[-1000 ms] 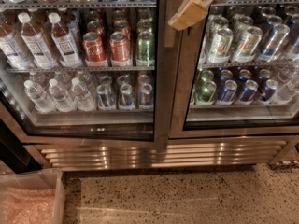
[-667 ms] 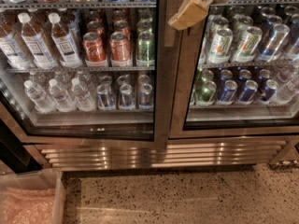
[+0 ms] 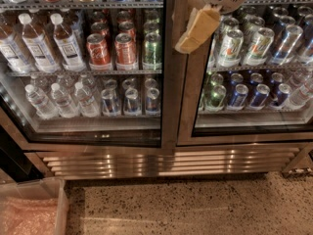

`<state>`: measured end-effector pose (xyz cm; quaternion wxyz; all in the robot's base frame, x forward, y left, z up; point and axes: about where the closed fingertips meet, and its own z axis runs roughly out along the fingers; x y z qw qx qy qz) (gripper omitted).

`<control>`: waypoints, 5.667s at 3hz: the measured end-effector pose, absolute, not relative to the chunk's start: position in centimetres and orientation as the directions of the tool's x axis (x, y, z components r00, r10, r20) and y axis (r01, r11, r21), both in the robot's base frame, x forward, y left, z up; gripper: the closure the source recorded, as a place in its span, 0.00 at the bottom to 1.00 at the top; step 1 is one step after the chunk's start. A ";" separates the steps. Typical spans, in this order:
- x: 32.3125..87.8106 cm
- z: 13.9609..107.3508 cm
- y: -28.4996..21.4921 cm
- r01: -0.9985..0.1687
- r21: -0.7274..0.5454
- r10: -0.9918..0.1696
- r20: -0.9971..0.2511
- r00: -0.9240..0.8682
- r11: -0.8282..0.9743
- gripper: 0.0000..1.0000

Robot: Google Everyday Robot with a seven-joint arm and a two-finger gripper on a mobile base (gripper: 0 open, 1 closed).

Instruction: Open left fridge door

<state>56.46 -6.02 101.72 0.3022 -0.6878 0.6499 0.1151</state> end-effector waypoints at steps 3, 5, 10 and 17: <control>50.8 102.8 -7.3 -0.974 -0.210 -0.774 -0.630 0.068 0.086 0.39; 48.3 103.6 -8.2 -0.967 -0.220 -0.730 -0.681 0.058 0.128 0.27; 47.4 103.5 -5.7 -0.979 -0.203 -0.750 -0.646 0.142 -0.010 0.97; 34.1 110.7 -8.7 -0.828 -0.533 -0.750 -0.616 0.242 0.171 0.74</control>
Offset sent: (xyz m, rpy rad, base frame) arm -0.0746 -0.0205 0.0091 0.0407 0.1168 -0.0585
